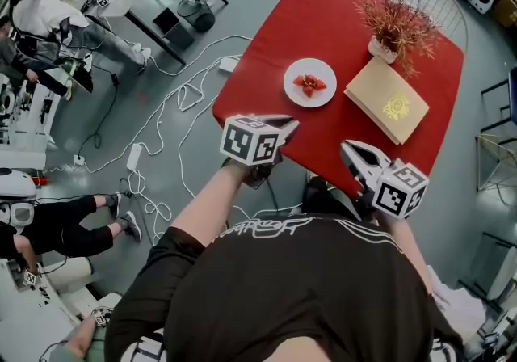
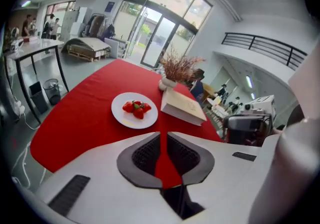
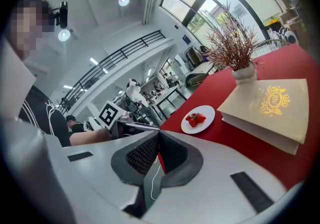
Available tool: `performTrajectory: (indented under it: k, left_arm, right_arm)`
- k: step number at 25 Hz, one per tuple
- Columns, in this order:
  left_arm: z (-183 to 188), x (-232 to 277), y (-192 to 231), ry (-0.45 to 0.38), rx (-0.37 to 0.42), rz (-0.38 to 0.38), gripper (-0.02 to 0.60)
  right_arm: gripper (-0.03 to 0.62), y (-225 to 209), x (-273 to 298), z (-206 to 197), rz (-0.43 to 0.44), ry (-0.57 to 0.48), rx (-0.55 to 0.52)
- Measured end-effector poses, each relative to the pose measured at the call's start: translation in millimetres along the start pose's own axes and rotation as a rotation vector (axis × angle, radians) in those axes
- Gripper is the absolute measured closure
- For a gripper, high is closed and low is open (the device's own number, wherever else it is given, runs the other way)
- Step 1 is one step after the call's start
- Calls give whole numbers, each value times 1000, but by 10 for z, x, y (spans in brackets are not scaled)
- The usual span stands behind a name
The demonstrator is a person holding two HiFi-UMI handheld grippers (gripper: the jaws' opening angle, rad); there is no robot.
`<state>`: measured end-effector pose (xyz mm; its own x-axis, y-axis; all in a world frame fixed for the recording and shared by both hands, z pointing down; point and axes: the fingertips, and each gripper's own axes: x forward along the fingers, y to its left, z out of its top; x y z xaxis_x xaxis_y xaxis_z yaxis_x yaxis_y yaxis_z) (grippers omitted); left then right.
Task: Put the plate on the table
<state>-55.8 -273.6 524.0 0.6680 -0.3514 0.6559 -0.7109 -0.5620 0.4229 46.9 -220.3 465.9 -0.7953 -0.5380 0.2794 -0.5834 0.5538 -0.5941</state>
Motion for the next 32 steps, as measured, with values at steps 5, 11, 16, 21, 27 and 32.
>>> performTrajectory:
  k: [5, 11, 16, 21, 27, 32]
  left_arm:
    - [17, -519, -681, -146, 0, -170, 574]
    - [34, -1265, -1380, -316, 117, -272, 574]
    - [-190, -1676, -1658, -402, 90, -318, 574]
    - [-314, -1958, -1788, -477, 31, -347, 575]
    - [-385, -2212, -2111, -564, 51, -338, 575]
    - [-563, -2236, -2525, -580, 36, -337, 575]
  right_arm:
    - [586, 323, -94, 37, 23, -46, -62]
    - [586, 813, -326, 39, 35, -107, -128]
    - [586, 1281, -536, -59, 68, -123, -186]
    - [586, 1731, -721, -114, 116, -140, -251]
    - [586, 1974, -951, -177, 173, -120, -273]
    - [586, 2084, -1333, -345, 184, -101, -267]
